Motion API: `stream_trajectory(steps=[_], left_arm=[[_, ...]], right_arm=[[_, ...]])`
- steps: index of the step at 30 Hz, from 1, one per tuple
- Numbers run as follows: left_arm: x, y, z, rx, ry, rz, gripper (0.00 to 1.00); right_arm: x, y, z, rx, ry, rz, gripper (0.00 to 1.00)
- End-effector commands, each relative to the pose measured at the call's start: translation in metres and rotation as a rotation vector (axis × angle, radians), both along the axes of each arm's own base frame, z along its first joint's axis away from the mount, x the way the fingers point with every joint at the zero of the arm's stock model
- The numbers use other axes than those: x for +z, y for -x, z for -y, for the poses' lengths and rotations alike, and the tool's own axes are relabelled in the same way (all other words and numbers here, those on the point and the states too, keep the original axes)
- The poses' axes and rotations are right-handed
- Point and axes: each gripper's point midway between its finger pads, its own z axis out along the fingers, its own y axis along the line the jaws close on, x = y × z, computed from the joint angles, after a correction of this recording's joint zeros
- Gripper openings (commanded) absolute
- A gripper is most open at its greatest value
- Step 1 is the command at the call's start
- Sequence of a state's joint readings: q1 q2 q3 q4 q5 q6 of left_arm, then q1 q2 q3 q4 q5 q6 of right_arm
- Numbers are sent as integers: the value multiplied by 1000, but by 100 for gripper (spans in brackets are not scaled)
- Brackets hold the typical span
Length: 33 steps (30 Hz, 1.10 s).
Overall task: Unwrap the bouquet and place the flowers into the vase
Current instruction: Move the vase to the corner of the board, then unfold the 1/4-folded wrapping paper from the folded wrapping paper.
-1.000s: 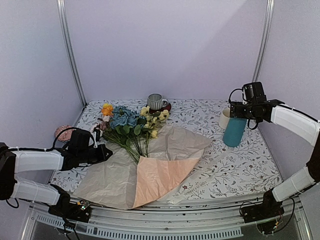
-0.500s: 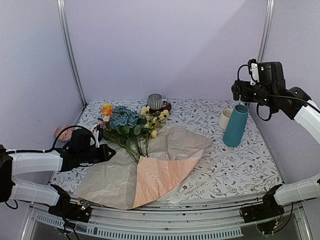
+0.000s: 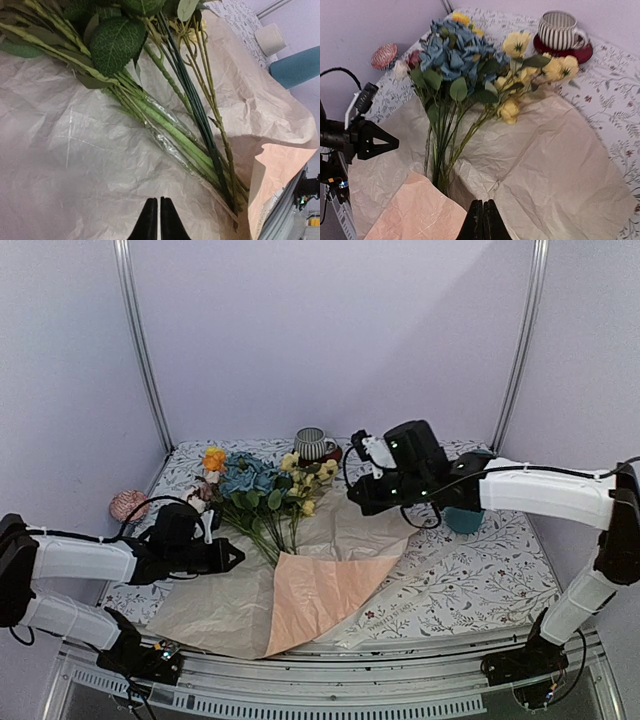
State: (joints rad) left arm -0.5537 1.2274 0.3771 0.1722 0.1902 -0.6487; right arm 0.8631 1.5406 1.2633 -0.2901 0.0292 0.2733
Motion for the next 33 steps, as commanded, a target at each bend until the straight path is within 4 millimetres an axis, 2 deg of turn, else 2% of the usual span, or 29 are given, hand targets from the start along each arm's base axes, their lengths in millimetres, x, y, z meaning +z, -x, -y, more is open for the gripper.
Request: stream_trajectory(steps=[1,4,8,11,14,19,23,29,31,33], left_arm=[[-2,-1,14,-33,25,-9,6],[-12,-2,16,-32,0,-41,6],[-21,-3,19,-39,-22,-73,6],[-27,-4,19,-40,-34,-86,6],[-35,-5,15,-17,-64,-101,5],[-53,-10,0,49,-145,-136,3],[-59,-11,-10,89,-195,-149,1],[-57,-13,-21,126,-223,-144,1],[-53,-14,-22,130,-224,-135,1],[-45,-15,-17,110,-204,-114,1]], right_arm=[[-43,1,-45,107,-97,-105,2],[-84,-5,-61,121,-70,-180,2],[-129,-11,-71,116,-18,-250,2],[-161,-13,-70,98,36,-294,2],[-182,-16,-63,65,84,-311,2],[-212,-29,-24,-52,177,-348,2],[-214,-36,24,-153,194,-348,2],[-221,-35,77,-251,233,-356,2],[-221,-35,89,-285,252,-348,2],[-213,-36,91,-286,253,-325,2]])
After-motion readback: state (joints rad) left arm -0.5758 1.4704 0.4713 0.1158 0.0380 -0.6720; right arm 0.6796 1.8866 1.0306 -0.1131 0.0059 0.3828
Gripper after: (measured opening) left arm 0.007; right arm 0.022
